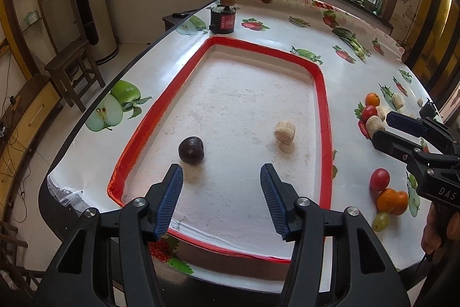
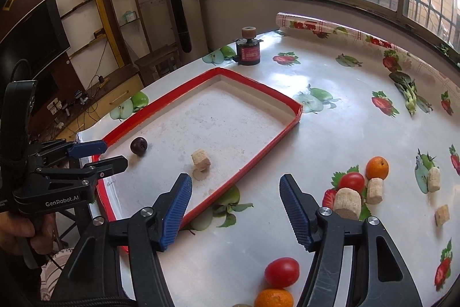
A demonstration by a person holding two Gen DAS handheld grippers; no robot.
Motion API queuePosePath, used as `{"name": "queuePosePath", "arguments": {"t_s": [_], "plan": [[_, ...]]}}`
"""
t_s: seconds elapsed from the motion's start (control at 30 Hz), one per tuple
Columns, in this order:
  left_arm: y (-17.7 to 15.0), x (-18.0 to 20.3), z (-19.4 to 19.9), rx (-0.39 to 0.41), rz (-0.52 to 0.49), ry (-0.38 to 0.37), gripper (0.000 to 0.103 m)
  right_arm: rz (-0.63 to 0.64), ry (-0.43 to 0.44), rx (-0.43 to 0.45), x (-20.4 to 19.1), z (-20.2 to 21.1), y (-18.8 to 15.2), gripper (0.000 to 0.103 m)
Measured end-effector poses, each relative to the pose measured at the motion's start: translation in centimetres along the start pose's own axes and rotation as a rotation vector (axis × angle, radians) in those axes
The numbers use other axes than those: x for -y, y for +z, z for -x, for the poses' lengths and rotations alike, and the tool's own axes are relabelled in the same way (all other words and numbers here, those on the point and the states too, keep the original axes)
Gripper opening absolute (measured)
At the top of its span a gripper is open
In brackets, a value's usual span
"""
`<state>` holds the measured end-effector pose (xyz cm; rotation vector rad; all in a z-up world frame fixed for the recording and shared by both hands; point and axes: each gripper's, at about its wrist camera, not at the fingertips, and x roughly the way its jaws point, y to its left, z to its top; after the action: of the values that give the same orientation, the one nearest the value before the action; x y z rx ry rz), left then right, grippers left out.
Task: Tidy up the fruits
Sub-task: 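Move both tools back toward the remaining fruits on the table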
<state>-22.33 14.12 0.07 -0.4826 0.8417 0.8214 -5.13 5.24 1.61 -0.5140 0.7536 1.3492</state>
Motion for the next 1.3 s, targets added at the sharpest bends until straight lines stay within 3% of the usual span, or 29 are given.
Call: {"name": "queuePosePath", "arguments": {"t_s": [0.87, 0.97, 1.3], "plan": [[0.5, 12.1, -0.4, -0.032, -0.181, -0.170, 0.057, -0.240, -0.189, 0.011, 13.0, 6.9, -7.4, 0.066], [0.6, 13.3, -0.6, -0.033, -0.197, -0.180, 0.063, -0.265, -0.203, 0.009, 14.1, 7.3, -8.1, 0.066], [-2.2, 14.8, -0.5, -0.095, -0.236, -0.243, 0.063, -0.299, -0.193, -0.008, 14.5, 8.1, -11.0, 0.066]]}}
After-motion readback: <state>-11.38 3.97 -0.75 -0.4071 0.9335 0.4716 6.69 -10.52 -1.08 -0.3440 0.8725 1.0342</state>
